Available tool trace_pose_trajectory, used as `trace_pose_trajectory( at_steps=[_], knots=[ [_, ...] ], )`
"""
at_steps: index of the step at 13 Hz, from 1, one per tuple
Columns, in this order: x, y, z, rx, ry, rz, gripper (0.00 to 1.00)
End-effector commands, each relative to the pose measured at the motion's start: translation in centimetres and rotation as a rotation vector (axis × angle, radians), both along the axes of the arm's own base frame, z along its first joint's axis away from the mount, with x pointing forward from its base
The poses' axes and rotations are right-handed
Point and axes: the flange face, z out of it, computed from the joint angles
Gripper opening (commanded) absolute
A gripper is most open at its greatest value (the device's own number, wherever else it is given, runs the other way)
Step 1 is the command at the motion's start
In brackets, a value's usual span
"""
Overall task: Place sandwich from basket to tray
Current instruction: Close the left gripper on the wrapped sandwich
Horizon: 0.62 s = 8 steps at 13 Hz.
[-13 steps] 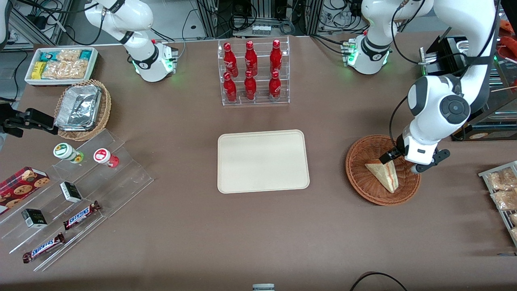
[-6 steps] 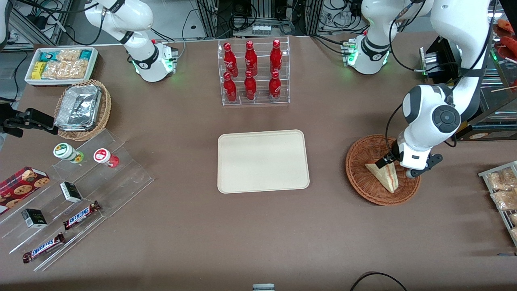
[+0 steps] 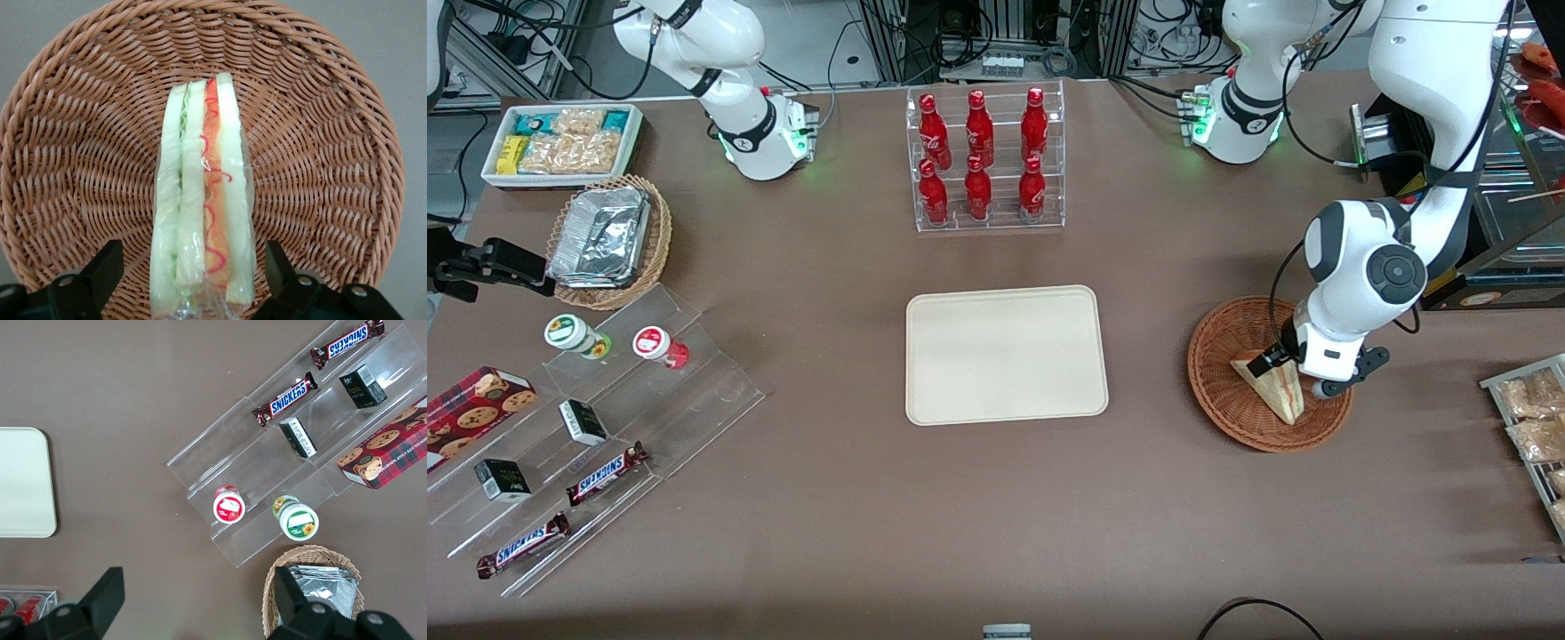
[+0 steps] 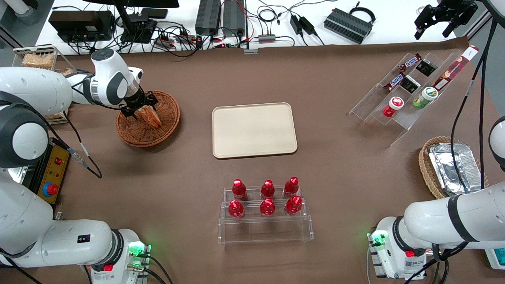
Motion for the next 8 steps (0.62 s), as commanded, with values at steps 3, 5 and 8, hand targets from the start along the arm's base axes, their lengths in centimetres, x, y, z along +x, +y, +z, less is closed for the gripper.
trace_pose_trajectory(
  at_steps=[3, 5, 8],
  knots=[
    [0.8, -0.1, 0.8, 0.004, -0.024, 0.014, 0.0],
    [1.0, 0.1, 1.8, 0.009, -0.018, 0.01, 0.0],
    [2.0, 0.0, 6.3, 0.056, 0.043, -0.018, 0.0]
  ],
)
